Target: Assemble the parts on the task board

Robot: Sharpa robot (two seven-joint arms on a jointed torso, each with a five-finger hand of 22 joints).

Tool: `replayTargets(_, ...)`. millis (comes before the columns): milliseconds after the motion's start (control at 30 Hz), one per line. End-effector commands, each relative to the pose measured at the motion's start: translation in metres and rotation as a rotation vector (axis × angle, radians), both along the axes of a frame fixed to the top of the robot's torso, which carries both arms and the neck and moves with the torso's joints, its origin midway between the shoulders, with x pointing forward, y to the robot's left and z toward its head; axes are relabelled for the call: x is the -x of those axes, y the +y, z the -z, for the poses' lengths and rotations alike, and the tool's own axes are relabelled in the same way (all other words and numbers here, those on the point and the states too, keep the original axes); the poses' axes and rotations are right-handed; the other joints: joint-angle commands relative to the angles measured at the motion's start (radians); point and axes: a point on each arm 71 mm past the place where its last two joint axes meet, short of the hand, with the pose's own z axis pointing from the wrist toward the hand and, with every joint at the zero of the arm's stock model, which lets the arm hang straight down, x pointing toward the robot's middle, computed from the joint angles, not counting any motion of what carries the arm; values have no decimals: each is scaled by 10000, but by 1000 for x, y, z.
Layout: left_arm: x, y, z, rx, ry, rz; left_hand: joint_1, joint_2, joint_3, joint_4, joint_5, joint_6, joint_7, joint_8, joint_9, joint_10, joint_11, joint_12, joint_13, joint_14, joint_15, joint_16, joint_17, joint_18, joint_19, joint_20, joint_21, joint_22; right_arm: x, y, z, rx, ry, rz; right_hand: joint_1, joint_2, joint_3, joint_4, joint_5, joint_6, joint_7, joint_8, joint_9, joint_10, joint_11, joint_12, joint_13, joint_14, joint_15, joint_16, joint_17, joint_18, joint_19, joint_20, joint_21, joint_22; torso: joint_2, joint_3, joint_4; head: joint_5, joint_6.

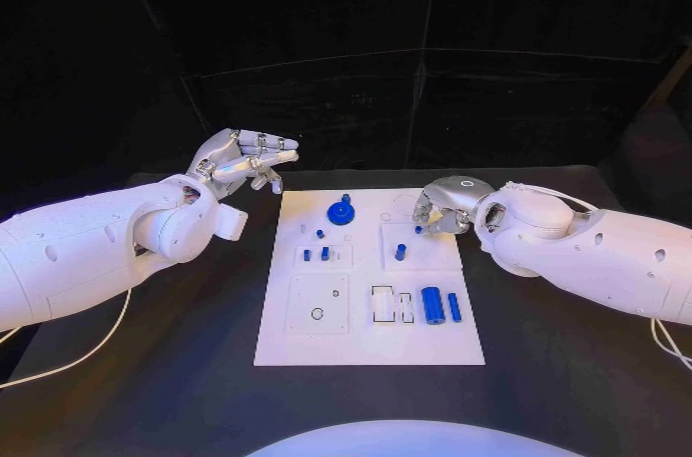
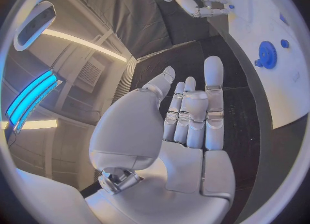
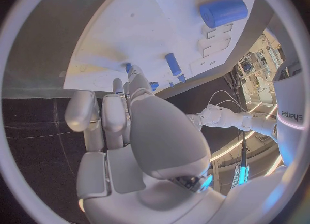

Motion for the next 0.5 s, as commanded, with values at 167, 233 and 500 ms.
replayTargets(167, 2, -3, -4, 1086, 7, -98, 33, 46, 16, 3, 38, 54, 25, 47, 2, 34, 2, 83, 7, -94, -3, -98, -90, 112, -98, 21, -96, -28, 0, 4, 5, 401, 95, -197, 289, 106, 322, -52, -305, 143, -22, -79, -3, 229, -46, -180, -296, 352, 34, 199, 113, -102, 150, -17, 223, 226, 11, 20, -22, 25, 3)
replayTargets(233, 3, -3, -4, 1095, 6, -106, 33, 44, 14, 4, 39, 56, 32, 50, 2, 31, 6, 86, 6, -102, -2, -105, -104, 111, -101, 21, -102, -32, -1, 5, 6, 438, 142, -195, 320, 131, 399, -63, -354, 166, -28, -82, -2, 269, -49, -206, -352, 353, 30, 238, 143, -112, 174, -18, 267, 284, 7, 19, -15, 21, -6)
replayTargets(500, 3, -3, -4, 1097, 3, -152, 52, 43, 15, -8, 40, 58, 42, 58, 1, 22, 12, 100, 4, -122, 3, -122, -142, 110, -107, 23, -119, -44, -2, 8, 11, 571, 357, -219, 424, 186, 731, -123, -472, 284, -53, -80, 2, 450, -73, -287, -548, 355, 11, 358, 220, -156, 279, -30, 445, 522, 8, 19, -13, 47, -58)
